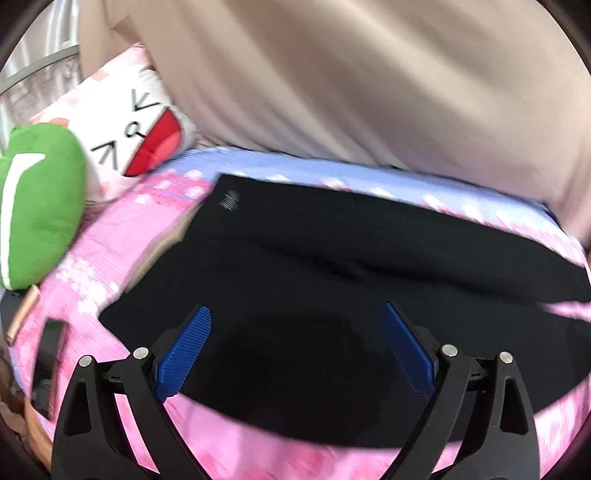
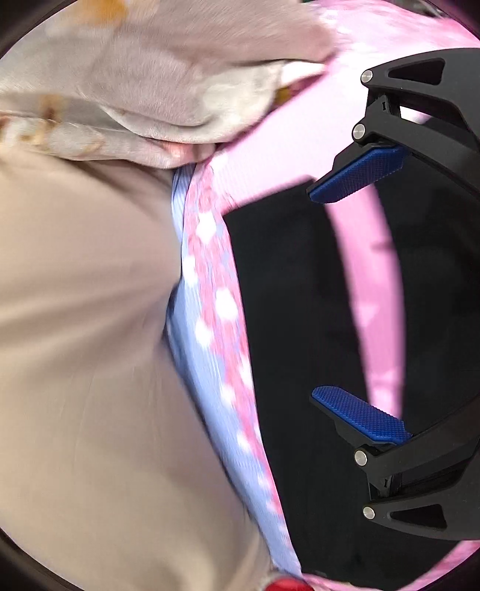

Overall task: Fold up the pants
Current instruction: 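Lower both tools and pinch the black pants' leg ends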

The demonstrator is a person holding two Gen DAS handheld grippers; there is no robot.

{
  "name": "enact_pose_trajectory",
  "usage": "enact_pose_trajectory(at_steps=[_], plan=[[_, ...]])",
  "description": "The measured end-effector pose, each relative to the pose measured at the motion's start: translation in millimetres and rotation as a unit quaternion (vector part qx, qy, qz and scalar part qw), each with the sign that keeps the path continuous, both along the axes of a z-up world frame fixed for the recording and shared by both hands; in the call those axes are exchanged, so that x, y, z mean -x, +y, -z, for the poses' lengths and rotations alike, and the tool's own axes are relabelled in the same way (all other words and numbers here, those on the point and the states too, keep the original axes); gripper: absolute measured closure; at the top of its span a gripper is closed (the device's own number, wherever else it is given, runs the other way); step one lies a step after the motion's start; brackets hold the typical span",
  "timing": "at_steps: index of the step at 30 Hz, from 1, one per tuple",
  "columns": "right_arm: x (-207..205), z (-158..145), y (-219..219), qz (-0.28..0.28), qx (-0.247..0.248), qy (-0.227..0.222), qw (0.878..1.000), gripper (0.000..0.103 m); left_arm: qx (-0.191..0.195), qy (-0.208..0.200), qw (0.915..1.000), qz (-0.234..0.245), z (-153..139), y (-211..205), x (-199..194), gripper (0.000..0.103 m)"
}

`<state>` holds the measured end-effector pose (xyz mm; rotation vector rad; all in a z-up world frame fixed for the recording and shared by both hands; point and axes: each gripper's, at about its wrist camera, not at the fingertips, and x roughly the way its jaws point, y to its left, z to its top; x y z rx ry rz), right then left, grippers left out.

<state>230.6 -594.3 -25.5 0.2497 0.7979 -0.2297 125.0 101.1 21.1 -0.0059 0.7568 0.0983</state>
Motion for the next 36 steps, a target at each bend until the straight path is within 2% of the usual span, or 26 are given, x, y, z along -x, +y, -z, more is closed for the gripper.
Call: enact_pose_trajectory(at_steps=[4,6,9,11,12,14,15,16,19,20,22,24,25,26,31,36], plan=[[-50,19,-38,0.021,0.013,0.022,0.999,0.006,-0.032,-0.03,0.9982,-0.041,-16,19,-40,0.01],[-74,30,-50,0.022,0.022,0.036,0.999,0.006,-0.03,-0.044,0.9975,-0.047,-21,30,-60,0.005],[-100,49,-60,0.011,-0.002,0.064,0.998,0.007,-0.016,-0.031,0.9983,-0.046,-20,48,-100,0.005],[-110,57,-62,0.007,-0.004,0.075,0.997,0.016,-0.017,-0.025,0.9973,-0.067,-15,67,-136,0.005],[-114,60,-61,0.003,-0.005,0.082,0.997,0.026,-0.017,-0.017,0.9974,-0.068,-10,75,-153,0.005],[-119,63,-57,0.003,0.011,0.086,0.996,0.034,-0.015,0.003,0.9971,-0.074,1,89,-182,0.005],[-120,62,-55,-0.002,0.012,0.083,0.996,0.047,-0.017,0.021,0.9961,-0.084,10,101,-205,0.005],[-120,61,-54,-0.007,0.011,0.08,0.997,0.067,-0.02,0.028,0.9952,-0.092,16,106,-217,0.005],[-122,57,-45,-0.018,0.005,0.076,0.997,0.086,-0.029,0.052,0.9938,-0.094,36,119,-256,0.005],[-122,54,-40,-0.021,0.013,0.075,0.997,0.087,-0.036,0.056,0.9938,-0.089,42,119,-266,0.006],[-119,49,-30,-0.024,0.028,0.07,0.997,0.089,-0.041,0.067,0.9946,-0.067,54,118,-283,0.02],[-116,43,-21,-0.025,0.033,0.063,0.997,0.089,-0.037,0.106,0.9931,-0.032,69,113,-297,0.062],[-114,41,-16,-0.024,0.035,0.061,0.997,0.089,-0.044,0.125,0.9906,-0.034,76,113,-302,0.07],[-112,38,-15,-0.023,0.035,0.056,0.998,0.089,-0.056,0.128,0.9894,-0.042,78,113,-302,0.08],[-99,21,-15,-0.019,0.034,0.037,0.999,0.09,-0.019,0.056,0.9978,-0.029,36,124,-262,0.081],[-64,-22,-12,-0.035,0.028,-0.026,0.999,0.09,0.004,-0.019,0.9998,0.0,-32,130,-170,0.081]])
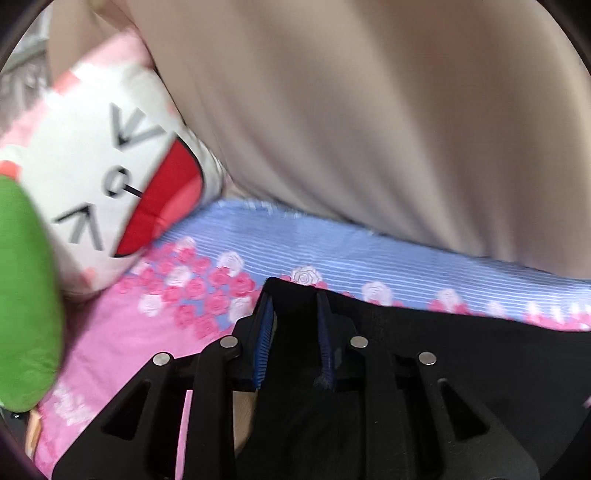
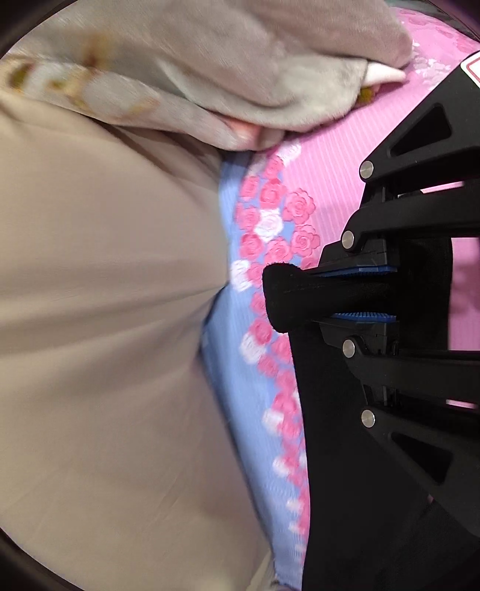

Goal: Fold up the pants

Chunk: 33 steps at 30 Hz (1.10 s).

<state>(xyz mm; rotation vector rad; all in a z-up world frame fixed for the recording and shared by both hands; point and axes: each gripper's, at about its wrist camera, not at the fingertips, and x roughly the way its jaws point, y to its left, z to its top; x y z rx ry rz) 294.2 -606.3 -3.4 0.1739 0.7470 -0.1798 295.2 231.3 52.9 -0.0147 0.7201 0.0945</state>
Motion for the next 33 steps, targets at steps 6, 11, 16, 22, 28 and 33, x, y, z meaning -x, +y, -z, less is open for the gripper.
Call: enact_pose_trajectory(at_steps=[6,11,16,22,28,33], plan=[[92,-33,4,-0.029,0.016,-0.04,0.999,0.09,0.009,-0.021,0.9997,0.0,-27,19,110,0.08],[152,0,-9,-0.02,0.007,-0.009,1.0,0.09,-0.014,0.045,0.9986,-0.026,18,33,170,0.079],[182,39,-13,0.002,-0.005,0.016,1.0,0.081,-0.005,0.086,0.9946,-0.059,56,41,196,0.072],[217,28,-9,0.045,0.011,-0.002,0.999,0.058,0.133,0.042,0.9881,-0.065,45,40,222,0.009],[242,9,23,0.039,-0.015,-0.032,0.999,0.046,0.216,0.114,0.9669,-0.074,86,32,164,0.016],[254,11,47,0.032,-0.033,-0.033,0.998,0.041,0.216,0.138,0.9595,-0.117,102,43,148,0.094]])
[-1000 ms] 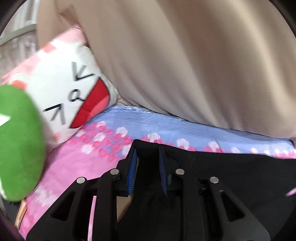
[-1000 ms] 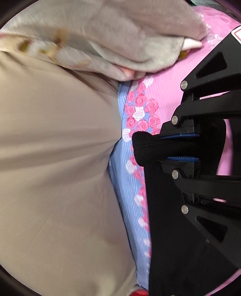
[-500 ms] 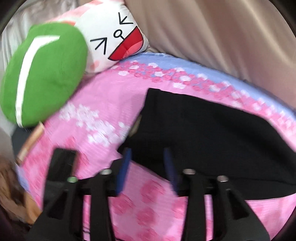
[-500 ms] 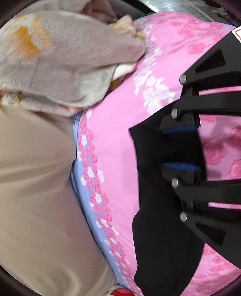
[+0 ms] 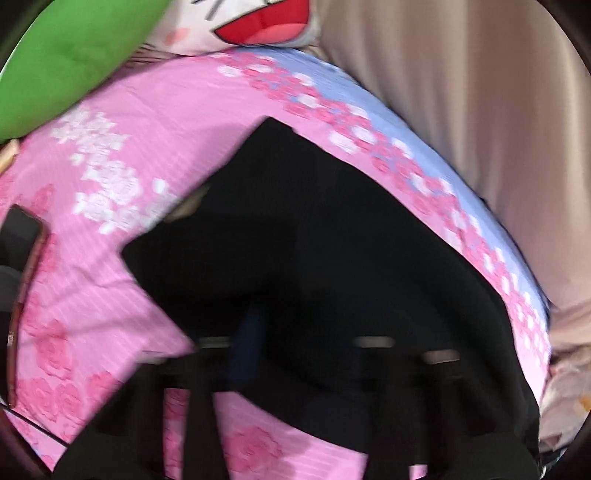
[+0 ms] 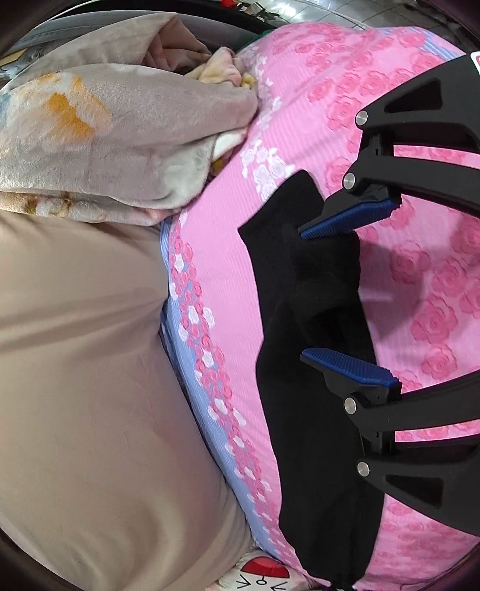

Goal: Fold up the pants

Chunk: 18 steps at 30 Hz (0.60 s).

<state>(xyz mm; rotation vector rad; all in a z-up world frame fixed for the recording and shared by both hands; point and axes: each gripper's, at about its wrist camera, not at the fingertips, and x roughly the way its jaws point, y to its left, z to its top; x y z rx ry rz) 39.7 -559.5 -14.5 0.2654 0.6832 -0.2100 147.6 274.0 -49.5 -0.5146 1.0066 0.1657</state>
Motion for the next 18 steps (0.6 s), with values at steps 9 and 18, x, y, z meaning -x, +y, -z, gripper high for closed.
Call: enact_pose_trajectory(at_steps=[9,18], plan=[[7,11,0,0.017,-0.019,0.005,1.0,0.032,-0.072,0.017,0.997,0.021,-18,11,45,0.093],[-6,19,-39,0.043,-0.056,0.027,0.997,0.019,-0.193,-0.041,0.9803,0.013,-63,-54,83,0.027]])
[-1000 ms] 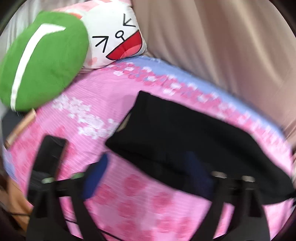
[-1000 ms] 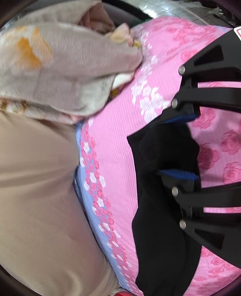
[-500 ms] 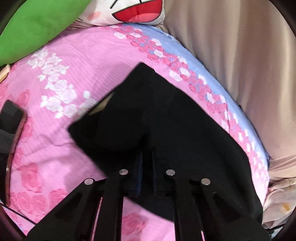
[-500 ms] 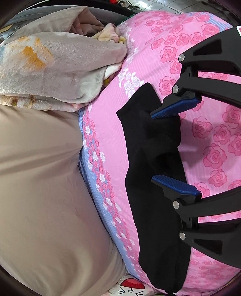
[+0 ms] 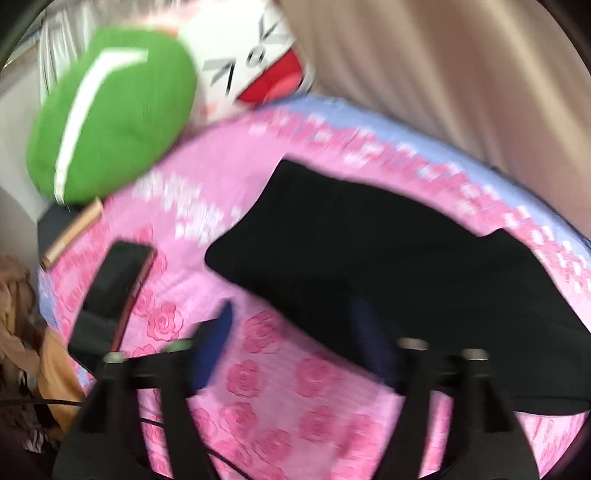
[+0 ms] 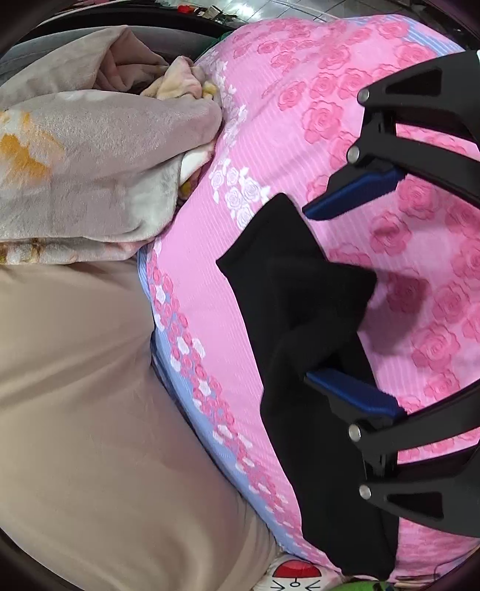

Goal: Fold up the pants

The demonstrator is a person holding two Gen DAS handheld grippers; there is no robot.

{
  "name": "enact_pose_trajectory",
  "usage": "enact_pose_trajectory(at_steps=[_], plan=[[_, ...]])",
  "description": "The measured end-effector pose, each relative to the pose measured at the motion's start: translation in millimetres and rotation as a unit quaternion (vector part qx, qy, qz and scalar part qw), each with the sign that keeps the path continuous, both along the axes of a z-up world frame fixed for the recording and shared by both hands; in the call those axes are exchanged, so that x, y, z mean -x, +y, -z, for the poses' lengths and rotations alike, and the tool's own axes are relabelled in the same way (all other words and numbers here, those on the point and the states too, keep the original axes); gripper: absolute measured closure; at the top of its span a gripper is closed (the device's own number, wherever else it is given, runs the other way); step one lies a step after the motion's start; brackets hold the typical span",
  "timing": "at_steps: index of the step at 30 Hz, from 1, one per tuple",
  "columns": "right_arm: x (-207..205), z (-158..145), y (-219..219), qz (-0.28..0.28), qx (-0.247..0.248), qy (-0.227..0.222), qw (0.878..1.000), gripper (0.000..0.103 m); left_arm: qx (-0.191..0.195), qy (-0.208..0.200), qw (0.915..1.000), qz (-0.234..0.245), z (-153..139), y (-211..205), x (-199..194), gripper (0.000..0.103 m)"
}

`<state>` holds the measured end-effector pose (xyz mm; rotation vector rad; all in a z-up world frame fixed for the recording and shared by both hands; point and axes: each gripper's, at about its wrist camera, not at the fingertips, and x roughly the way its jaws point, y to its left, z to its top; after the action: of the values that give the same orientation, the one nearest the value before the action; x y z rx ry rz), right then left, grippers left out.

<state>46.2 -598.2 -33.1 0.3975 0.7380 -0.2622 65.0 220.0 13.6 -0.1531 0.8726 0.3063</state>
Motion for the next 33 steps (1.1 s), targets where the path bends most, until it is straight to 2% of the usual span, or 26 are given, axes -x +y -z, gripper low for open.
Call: enact_pose_trajectory(at_steps=[2,4,5,8,10,12,14,16,17,19,21,22,23,24,25,26,27,28,30,33], plan=[[-11,6,-11,-0.006,-0.036,0.007,0.999,0.019,-0.022,-0.02,0.9993,0.022,-13,-27,8,0.026],[-18,13,-23,-0.015,-0.099,0.01,0.995,0.019,-0.029,-0.028,0.9978,0.052,-18,-52,14,0.022],[-17,17,-30,-0.028,-0.155,-0.002,0.988,0.019,-0.023,-0.03,0.9972,0.064,-18,-62,13,0.019],[-6,19,-49,-0.044,-0.255,-0.054,0.964,0.017,-0.006,-0.022,0.9935,0.112,-18,-94,17,0.018],[-4,21,-61,-0.035,-0.28,-0.06,0.957,0.017,-0.003,-0.016,0.9893,0.145,-15,-115,19,0.018],[-14,26,-63,-0.025,-0.233,-0.011,0.972,0.017,-0.003,-0.011,0.9867,0.162,-12,-132,19,0.018],[-29,39,-56,-0.041,-0.213,0.038,0.975,0.021,0.001,-0.003,0.9835,0.181,-5,-151,15,0.018],[-43,42,-41,-0.064,-0.193,0.071,0.977,0.094,0.007,0.007,0.9812,0.193,-1,-170,13,0.018],[-48,34,-35,-0.067,-0.168,0.075,0.981,0.097,0.01,0.011,0.9806,0.195,1,-175,12,0.018],[-49,-4,-26,-0.081,-0.103,0.039,0.991,0.097,0.009,0.01,0.9802,0.197,0,-183,11,0.018],[-47,-62,-21,-0.084,-0.026,-0.023,0.996,0.098,-0.002,0.005,0.9808,0.195,-3,-186,10,0.017],[-49,-80,-24,-0.089,0.0,-0.044,0.995,0.098,-0.008,0.001,0.9813,0.193,-4,-188,10,0.017],[-54,-84,-29,-0.085,0.024,-0.049,0.995,0.098,-0.009,0.0,0.9817,0.19,-4,-188,8,0.015],[-61,-80,-33,-0.076,0.058,-0.045,0.994,0.096,-0.004,-0.001,0.9815,0.191,-3,-190,7,0.013],[-74,-60,-44,-0.063,0.096,-0.017,0.993,0.076,-0.001,0.0,0.9813,0.192,-2,-192,6,0.013],[-85,-35,-54,-0.048,0.097,0.029,0.994,0.07,0.001,0.003,0.9813,0.193,1,-193,5,0.013],[-89,-8,-65,-0.019,0.089,0.08,0.993,0.07,0.002,0.008,0.9809,0.194,3,-195,4,0.013],[-85,9,-71,-0.003,0.066,0.096,0.993,0.07,0.002,0.014,0.9801,0.198,5,-196,3,0.013],[-66,17,-72,0.004,0.026,0.065,0.998,0.07,-0.003,0.018,0.9792,0.202,9,-195,4,0.012],[-41,7,-56,0.005,0.028,0.032,0.999,0.07,-0.011,0.022,0.9789,0.203,12,-194,-1,0.012]])
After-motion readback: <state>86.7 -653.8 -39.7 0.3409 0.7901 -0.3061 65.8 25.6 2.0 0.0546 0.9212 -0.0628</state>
